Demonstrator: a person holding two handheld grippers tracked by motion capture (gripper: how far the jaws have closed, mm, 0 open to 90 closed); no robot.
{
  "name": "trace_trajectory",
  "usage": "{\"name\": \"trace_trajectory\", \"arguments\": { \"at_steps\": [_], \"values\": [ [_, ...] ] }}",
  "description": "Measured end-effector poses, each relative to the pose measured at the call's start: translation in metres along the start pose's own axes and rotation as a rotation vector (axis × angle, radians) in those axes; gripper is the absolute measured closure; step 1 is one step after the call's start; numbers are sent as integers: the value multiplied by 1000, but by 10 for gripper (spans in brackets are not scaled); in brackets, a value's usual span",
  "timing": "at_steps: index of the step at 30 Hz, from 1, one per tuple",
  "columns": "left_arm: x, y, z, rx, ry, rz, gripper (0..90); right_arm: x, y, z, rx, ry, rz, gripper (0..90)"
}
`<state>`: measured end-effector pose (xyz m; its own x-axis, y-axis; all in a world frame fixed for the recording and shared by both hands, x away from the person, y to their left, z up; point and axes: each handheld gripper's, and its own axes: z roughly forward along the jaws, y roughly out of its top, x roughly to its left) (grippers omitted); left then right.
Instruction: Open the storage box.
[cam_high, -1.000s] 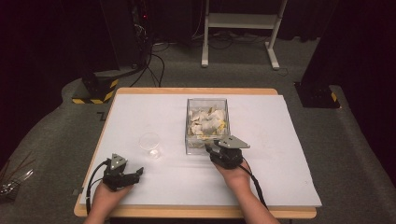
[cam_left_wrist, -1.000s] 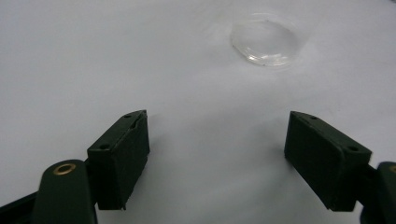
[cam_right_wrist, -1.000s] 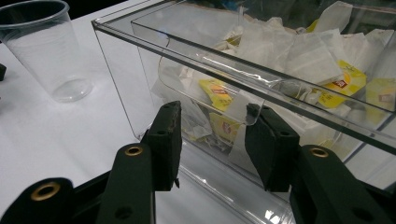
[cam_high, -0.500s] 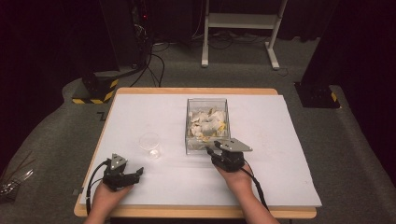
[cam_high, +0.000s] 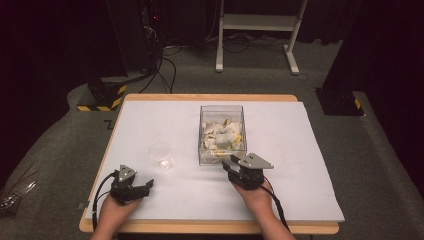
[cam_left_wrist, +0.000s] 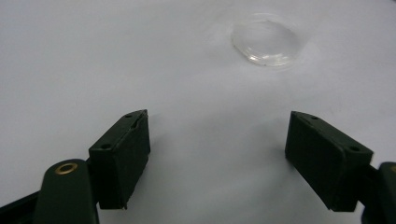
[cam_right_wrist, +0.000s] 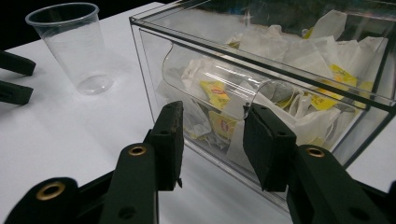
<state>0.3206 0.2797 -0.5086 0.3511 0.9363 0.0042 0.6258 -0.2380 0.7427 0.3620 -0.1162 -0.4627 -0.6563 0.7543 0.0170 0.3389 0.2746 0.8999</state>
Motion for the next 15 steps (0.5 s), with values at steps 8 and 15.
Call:
{"name": "trace_trajectory", "arguments": {
  "at_steps": [8, 15],
  "values": [
    [0, 0, 0, 2, -1, 0, 223, -1, -1, 1, -1, 1, -6, 587],
    [1, 0, 0, 3, -5, 3, 223, -1, 0, 7, 1, 7, -7, 592]
  ]
}}
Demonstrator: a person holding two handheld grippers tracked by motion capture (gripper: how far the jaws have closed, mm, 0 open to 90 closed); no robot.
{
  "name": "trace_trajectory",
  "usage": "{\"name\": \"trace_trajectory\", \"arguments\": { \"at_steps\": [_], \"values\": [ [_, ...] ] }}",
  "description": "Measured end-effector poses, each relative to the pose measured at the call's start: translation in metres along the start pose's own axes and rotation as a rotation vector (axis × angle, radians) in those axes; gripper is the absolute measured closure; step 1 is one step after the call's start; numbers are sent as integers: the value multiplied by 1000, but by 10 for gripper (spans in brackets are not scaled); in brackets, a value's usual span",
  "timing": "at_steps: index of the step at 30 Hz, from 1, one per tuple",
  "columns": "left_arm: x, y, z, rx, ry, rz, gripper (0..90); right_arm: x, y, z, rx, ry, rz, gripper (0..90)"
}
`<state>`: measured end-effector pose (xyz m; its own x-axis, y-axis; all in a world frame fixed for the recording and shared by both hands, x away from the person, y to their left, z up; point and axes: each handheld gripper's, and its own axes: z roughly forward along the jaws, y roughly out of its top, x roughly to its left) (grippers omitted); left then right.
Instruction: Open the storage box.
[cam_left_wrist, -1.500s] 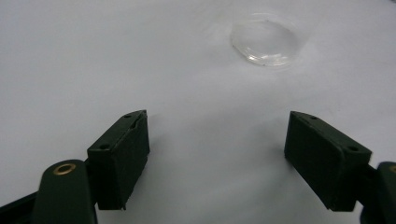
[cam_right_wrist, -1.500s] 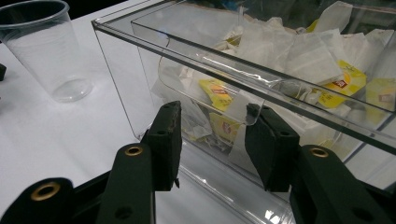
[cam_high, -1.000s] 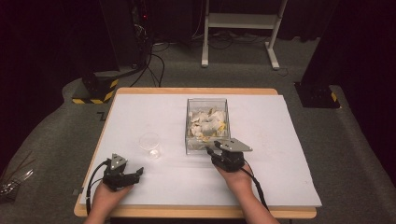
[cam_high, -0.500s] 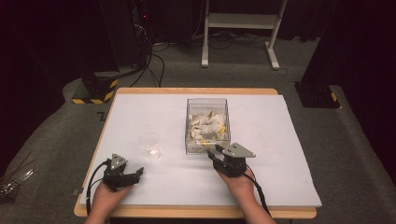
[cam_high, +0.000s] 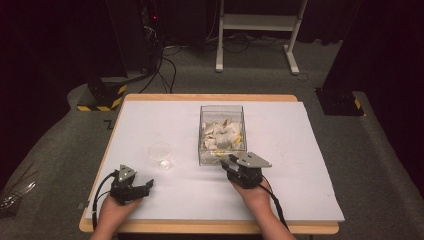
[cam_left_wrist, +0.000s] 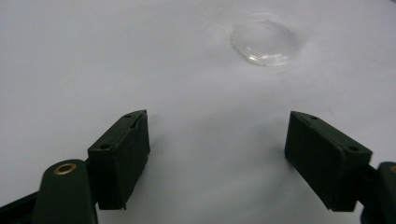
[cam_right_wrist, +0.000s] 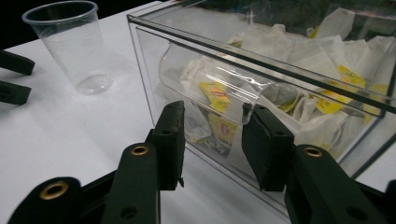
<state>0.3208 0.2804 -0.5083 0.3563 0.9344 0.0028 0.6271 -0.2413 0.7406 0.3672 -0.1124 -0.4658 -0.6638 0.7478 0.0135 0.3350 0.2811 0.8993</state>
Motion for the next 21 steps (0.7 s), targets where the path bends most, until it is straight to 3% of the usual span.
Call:
{"name": "trace_trajectory", "arguments": {
  "at_steps": [21],
  "values": [
    [-1, 0, 0, -3, 4, -3, 223, 10, -8, -20, -5, 32, -9, 598]
  ]
}}
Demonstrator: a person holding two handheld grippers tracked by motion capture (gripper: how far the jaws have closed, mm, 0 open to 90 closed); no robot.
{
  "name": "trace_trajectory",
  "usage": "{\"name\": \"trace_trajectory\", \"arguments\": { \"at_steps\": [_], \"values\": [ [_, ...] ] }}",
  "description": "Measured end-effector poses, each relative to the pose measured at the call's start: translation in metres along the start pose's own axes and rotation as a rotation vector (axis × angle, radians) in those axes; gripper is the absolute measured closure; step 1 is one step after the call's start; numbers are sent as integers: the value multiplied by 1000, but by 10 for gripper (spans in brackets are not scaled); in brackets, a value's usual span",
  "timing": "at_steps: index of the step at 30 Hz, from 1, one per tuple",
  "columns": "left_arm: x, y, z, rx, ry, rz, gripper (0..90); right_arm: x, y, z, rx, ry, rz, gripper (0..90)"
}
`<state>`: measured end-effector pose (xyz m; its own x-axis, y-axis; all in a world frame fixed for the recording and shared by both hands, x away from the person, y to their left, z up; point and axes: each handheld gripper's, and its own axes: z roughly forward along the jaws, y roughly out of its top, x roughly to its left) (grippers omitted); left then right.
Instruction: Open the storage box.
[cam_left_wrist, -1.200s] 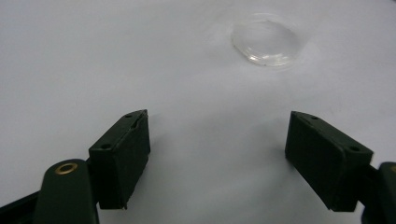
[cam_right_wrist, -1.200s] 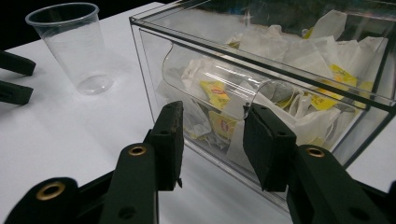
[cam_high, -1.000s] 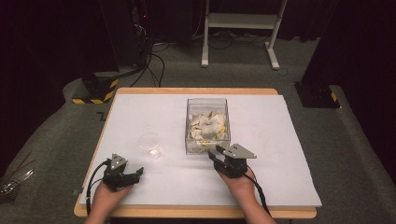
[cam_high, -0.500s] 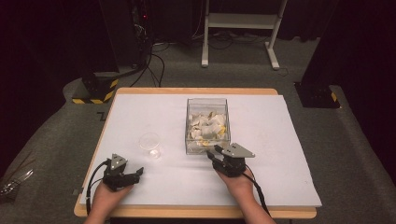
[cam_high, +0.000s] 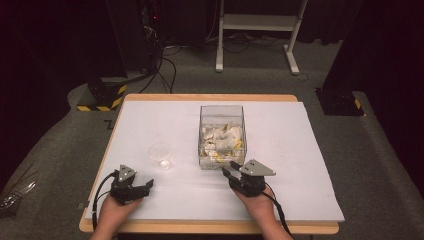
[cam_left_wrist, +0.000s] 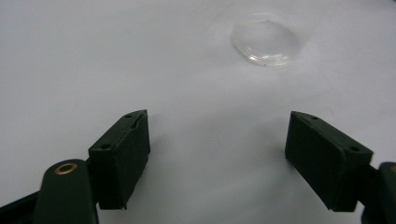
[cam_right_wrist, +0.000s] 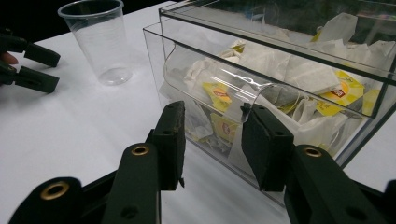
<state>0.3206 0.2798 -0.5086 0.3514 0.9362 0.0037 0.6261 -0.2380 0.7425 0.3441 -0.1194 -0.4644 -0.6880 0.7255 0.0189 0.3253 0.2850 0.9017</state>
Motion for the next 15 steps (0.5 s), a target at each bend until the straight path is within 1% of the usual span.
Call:
{"name": "trace_trajectory", "arguments": {
  "at_steps": [5, 11, 15],
  "values": [
    [0, 0, 0, 0, 0, 0, 223, 5, -3, -6, 1, 7, -3, 598],
    [0, 0, 0, 0, 0, 0, 223, 10, -6, -13, 4, 18, 4, 598],
    [0, 0, 0, 1, 0, 0, 223, 14, -9, -18, 3, 23, -1, 598]
  ]
}}
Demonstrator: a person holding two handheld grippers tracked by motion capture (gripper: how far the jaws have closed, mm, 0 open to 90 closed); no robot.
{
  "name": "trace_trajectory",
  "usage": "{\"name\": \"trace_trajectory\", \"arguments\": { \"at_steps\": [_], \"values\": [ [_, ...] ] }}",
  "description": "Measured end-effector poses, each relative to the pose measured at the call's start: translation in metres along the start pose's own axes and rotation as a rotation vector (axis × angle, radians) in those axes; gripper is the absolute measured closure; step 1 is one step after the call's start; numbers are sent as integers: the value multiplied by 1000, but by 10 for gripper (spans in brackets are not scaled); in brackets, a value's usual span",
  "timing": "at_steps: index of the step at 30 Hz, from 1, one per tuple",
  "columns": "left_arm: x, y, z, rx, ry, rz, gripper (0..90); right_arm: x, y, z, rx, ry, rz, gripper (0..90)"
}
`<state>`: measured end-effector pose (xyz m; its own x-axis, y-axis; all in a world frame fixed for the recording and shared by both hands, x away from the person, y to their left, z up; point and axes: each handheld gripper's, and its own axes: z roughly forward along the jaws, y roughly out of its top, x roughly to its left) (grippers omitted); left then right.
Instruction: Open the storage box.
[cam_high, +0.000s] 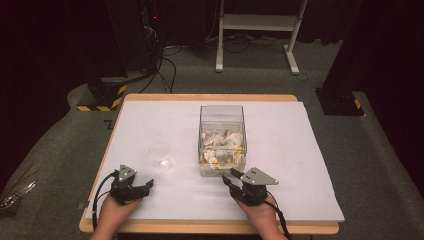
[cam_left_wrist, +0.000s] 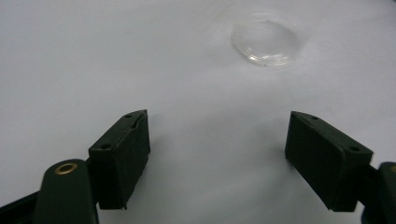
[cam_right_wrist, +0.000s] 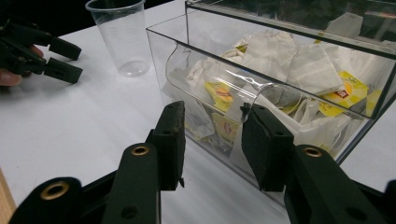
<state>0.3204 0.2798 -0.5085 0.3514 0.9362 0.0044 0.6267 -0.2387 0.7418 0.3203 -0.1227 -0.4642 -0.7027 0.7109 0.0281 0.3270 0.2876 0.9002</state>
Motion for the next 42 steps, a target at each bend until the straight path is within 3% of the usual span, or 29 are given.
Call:
{"name": "trace_trajectory", "arguments": {
  "at_steps": [9, 25, 42],
  "values": [
    [0, 0, 0, -1, 1, -1, 224, 7, -5, -8, -3, 9, -7, 598],
    [0, 0, 0, 1, -2, 0, 223, 9, -9, -27, -43, -24, 2, 572],
    [0, 0, 0, -1, 1, -1, 222, -4, 1, -42, -84, -92, 38, 547]
  ]
}}
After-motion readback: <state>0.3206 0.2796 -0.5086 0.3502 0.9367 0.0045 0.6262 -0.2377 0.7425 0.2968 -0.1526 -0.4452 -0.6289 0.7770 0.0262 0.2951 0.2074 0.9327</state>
